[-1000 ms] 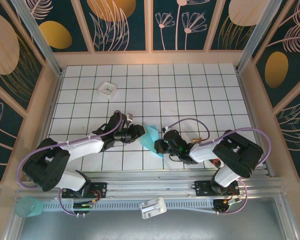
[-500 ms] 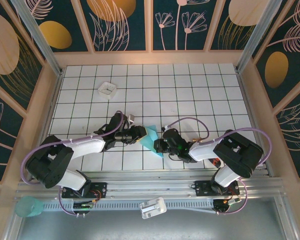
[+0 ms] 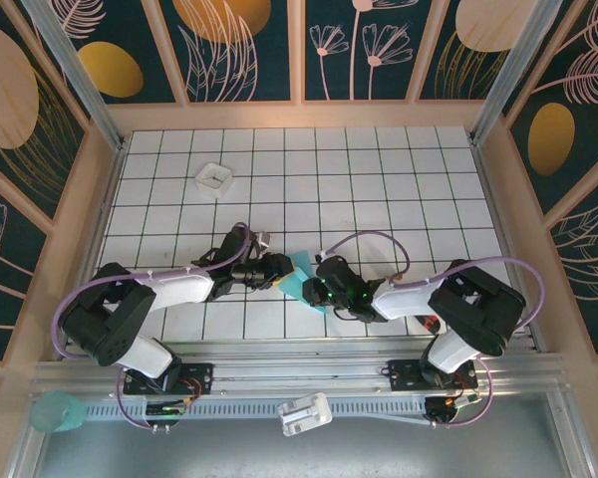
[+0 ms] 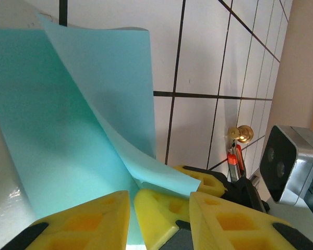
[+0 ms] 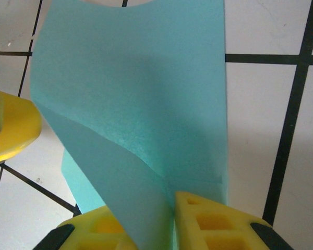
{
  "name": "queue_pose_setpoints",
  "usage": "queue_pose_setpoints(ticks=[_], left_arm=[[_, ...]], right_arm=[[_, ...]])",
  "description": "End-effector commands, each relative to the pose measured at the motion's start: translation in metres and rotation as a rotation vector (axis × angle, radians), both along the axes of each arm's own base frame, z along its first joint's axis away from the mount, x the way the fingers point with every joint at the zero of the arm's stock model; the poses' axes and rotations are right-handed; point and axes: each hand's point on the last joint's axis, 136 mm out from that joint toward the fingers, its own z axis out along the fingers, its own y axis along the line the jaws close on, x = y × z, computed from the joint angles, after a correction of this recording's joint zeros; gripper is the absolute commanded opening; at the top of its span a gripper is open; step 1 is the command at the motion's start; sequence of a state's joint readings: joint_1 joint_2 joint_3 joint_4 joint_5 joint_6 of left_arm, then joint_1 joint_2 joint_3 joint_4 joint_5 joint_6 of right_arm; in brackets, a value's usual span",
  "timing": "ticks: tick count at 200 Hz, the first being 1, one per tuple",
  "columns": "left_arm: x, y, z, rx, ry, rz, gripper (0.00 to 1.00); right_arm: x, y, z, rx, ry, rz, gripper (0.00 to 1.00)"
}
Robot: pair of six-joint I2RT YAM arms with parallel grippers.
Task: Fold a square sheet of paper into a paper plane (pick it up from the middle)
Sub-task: Fourth fold the wing at the center of the table.
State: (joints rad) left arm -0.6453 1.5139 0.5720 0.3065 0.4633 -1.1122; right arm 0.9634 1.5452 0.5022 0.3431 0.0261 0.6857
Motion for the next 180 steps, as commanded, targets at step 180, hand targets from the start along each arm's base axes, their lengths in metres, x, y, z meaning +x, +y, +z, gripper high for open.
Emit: queue_pose_setpoints(ticks=[180], left_arm=[[-0.002, 0.005, -0.035, 0.066, 0.034, -0.021, 0.35]], right_arm=[[0.000, 0.002, 0.009, -0.035, -0.038, 0.029, 0.25]])
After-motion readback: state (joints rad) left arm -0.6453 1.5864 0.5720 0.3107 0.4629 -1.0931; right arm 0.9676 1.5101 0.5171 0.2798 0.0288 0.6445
